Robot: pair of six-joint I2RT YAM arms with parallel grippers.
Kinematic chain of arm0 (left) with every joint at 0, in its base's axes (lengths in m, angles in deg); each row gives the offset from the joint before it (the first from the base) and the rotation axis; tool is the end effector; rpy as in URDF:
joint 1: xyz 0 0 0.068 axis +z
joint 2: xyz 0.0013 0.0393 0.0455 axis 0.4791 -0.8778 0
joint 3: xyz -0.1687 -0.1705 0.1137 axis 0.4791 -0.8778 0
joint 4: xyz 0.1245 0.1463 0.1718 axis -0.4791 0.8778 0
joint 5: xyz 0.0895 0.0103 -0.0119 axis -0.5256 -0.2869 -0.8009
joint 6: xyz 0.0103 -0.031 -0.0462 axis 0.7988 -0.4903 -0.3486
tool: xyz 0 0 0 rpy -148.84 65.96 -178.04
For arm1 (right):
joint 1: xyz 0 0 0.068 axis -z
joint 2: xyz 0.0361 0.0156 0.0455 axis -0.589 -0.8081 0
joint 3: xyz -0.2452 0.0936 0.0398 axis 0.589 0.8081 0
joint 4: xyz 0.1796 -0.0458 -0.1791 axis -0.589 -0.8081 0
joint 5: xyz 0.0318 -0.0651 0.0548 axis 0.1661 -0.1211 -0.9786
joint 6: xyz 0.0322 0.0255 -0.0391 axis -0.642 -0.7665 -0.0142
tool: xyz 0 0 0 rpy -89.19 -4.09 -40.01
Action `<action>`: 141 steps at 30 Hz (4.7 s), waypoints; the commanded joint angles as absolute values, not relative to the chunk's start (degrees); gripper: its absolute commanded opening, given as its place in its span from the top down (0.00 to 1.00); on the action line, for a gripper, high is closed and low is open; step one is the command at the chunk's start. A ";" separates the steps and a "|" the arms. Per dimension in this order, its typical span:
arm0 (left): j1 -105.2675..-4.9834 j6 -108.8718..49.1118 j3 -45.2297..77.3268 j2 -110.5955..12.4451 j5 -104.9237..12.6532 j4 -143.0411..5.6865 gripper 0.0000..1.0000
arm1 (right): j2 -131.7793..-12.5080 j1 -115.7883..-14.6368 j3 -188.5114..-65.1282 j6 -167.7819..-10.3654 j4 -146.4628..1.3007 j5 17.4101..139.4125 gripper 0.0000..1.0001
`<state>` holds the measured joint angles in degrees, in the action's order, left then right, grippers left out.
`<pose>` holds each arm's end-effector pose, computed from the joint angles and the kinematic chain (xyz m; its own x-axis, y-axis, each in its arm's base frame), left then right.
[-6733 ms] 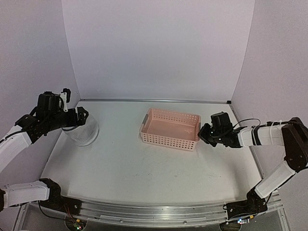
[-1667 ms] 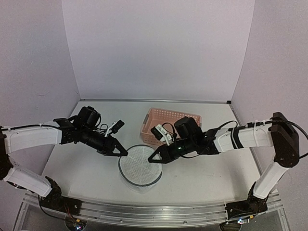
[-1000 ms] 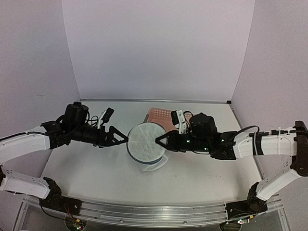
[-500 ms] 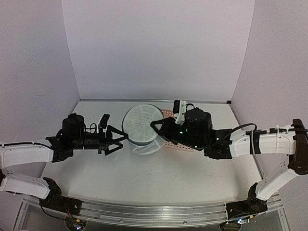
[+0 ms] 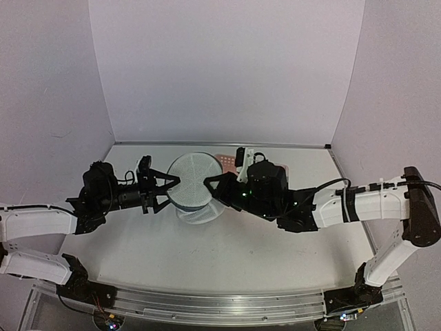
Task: Unzip the laundry bag and remove the bra
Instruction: Pass from the right arm to the left, then pass from the left arm to the right, then pass from the right arm to the left
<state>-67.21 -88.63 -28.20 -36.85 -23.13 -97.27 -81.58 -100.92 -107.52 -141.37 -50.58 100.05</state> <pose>0.1773 -0.1677 0.2435 -0.9037 -0.3086 -0.2967 0.2570 0.1629 -0.9526 0.1639 0.3263 0.2592 -0.7159 0.4346 -0.5465 -0.3187 0.4931 0.8095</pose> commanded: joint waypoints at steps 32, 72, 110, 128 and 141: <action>-67.39 -75.68 -21.12 -43.76 -0.15 -103.44 1.00 | -58.67 -100.90 -94.70 -121.29 -70.22 99.16 0.18; -67.39 -63.63 -14.57 -45.87 1.65 -83.82 0.65 | -66.21 -95.43 -106.87 -116.89 -77.22 72.85 1.00; -67.39 -80.44 -22.72 -38.22 -20.71 -86.43 0.29 | -77.96 -96.10 -112.18 -142.38 -51.60 87.85 1.00; -63.75 -79.12 -21.14 -37.41 -20.59 -85.31 0.52 | -77.05 -96.09 -108.34 -141.07 -52.59 84.37 1.00; -63.61 -79.30 -20.23 -37.37 -19.23 -84.59 0.48 | -79.51 -96.13 -109.57 -141.18 -52.67 83.22 1.00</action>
